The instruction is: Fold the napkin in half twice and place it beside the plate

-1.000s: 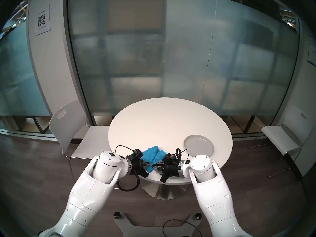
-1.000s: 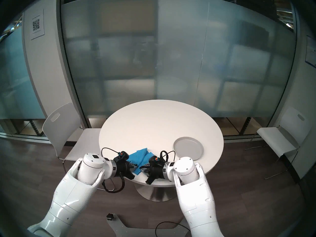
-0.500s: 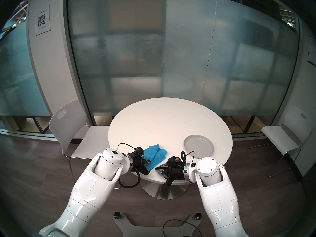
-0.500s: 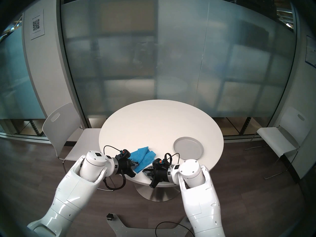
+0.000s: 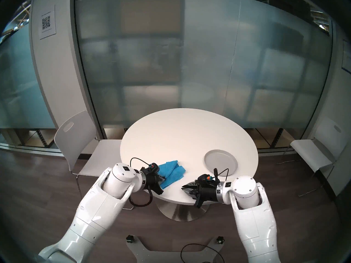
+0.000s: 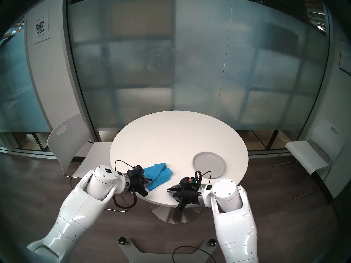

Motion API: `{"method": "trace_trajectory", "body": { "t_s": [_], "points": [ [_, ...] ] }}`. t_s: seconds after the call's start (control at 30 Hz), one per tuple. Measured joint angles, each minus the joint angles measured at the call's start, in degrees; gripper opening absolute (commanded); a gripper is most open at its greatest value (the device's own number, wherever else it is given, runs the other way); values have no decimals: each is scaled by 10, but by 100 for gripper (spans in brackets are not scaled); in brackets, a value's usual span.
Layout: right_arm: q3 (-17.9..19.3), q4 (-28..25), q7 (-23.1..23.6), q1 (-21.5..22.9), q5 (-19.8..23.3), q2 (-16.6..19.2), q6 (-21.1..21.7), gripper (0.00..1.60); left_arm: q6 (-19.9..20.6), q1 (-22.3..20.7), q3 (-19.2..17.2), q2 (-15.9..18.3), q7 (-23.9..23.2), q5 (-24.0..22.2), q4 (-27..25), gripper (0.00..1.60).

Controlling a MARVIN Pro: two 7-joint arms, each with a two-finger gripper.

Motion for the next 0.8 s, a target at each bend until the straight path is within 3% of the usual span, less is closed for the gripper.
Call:
{"method": "trace_trajectory", "body": {
  "t_s": [0.27, 0.47, 0.8],
  "points": [
    [24, -6, 22, 8, 17, 9, -10, 74, -61, -4, 11, 41, -37, 18, -9, 0],
    [33, -1, 29, 18, 22, 11, -15, 74, -85, -8, 7, 60, -54, 26, -9, 0],
    [37, 10, 31, 28, 25, 5, -23, 75, -49, -10, -12, 52, -65, 8, -20, 0]
  ]
}}
